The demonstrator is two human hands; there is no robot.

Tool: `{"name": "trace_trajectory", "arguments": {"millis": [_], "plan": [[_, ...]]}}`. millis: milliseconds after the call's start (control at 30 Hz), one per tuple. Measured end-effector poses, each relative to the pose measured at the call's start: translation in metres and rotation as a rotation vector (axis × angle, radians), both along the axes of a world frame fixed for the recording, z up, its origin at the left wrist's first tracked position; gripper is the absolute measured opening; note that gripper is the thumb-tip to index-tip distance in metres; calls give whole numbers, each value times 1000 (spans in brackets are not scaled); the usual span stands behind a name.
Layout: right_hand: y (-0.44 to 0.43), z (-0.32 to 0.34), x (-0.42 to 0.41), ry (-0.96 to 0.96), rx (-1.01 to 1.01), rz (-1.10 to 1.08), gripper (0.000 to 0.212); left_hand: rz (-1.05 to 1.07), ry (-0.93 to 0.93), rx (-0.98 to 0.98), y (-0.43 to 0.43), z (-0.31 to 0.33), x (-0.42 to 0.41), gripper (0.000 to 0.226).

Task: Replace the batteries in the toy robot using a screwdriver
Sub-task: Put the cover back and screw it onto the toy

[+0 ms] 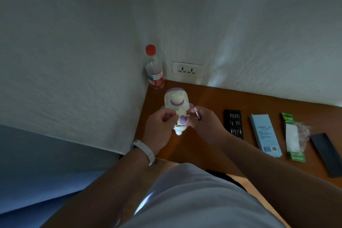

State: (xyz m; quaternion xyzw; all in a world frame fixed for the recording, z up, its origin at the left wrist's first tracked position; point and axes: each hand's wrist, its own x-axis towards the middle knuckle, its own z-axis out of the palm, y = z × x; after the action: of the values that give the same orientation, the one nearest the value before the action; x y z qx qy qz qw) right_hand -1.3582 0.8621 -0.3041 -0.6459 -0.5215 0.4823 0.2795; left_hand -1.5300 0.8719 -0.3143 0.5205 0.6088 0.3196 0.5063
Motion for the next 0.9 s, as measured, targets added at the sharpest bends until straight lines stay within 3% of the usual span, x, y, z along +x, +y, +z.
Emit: {"name": "trace_trajectory", "arguments": {"millis": [133,300,600,900], "plan": [[6,-5,5,-66,-34,37,7,-16,121,51,2,-4,2,11],[8,-11,5,-127,-44,146,8,-27,139,48,1,-7,3,12],[8,-16,5,-154,-24,157,6,-7,90,28,0,-10,0,4],[10,-16,8,-183,0,185,9,-99,207,94,1,-15,-2,5]]}}
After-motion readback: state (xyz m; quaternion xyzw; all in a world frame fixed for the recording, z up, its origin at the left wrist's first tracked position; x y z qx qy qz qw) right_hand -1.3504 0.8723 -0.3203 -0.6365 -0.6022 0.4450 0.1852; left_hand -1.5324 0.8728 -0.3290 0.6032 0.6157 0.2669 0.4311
